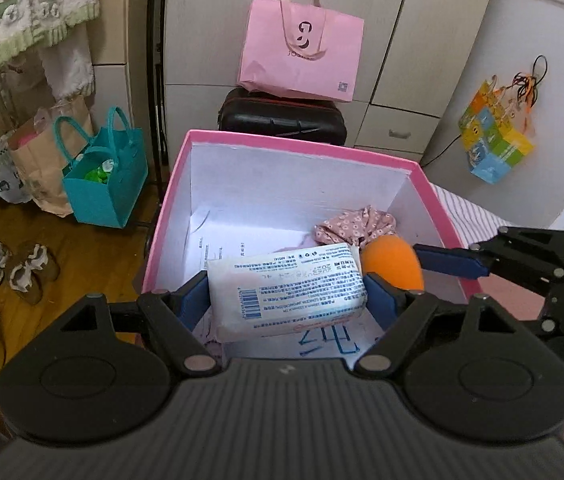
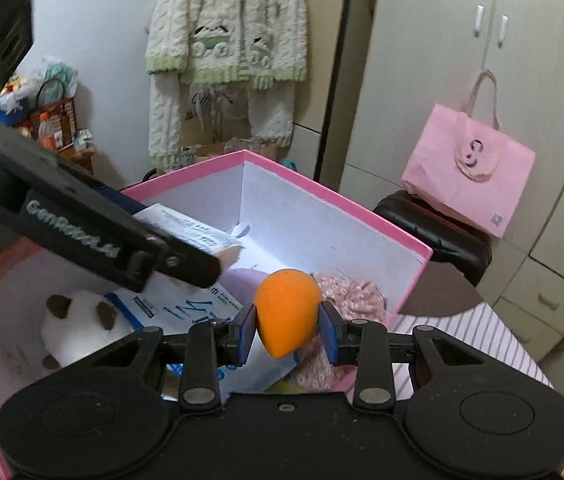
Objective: Organize soft objects
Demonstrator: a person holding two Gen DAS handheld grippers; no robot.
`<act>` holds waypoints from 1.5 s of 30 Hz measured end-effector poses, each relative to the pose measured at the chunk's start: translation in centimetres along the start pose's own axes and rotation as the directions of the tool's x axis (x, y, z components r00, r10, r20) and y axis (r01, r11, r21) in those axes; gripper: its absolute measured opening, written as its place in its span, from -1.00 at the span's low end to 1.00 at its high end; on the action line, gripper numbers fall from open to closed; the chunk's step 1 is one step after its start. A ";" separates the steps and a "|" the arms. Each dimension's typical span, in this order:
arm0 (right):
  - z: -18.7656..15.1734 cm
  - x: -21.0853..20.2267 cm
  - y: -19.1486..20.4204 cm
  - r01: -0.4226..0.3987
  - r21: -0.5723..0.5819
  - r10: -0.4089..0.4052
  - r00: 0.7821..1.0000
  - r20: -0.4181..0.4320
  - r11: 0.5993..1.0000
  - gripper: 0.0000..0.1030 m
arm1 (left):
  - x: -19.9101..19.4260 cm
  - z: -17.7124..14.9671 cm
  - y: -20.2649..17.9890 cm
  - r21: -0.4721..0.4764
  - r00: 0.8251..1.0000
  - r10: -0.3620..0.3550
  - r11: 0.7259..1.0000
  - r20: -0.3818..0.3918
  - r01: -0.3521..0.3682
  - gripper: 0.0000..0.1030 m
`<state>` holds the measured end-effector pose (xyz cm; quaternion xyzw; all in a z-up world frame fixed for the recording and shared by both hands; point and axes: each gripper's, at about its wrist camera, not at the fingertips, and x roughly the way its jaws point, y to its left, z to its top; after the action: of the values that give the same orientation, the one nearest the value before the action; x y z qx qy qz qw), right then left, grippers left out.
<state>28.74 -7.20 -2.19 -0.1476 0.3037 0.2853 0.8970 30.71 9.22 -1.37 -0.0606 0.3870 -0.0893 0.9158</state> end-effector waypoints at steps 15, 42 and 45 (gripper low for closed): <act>-1.1 -4.0 -1.5 -0.038 0.170 0.023 0.996 0.090 0.985 0.15 | -4.2 -1.9 -0.9 0.018 0.993 0.019 1.000 0.115 -0.021 0.75; -8.8 -18.7 2.6 0.084 0.264 -0.139 0.970 0.198 0.961 0.68 | -14.3 -10.8 -6.7 0.109 0.963 -0.005 0.994 0.271 -0.026 0.97; -9.5 -19.3 2.6 0.114 0.296 -0.172 0.969 0.178 0.948 0.88 | -14.7 -11.3 -7.3 0.092 0.964 0.047 0.993 0.260 -0.073 1.00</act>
<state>10.17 -17.42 2.38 -0.0097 0.2375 0.1860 0.9534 11.70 4.74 2.37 -0.0139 0.2613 -0.0723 0.9624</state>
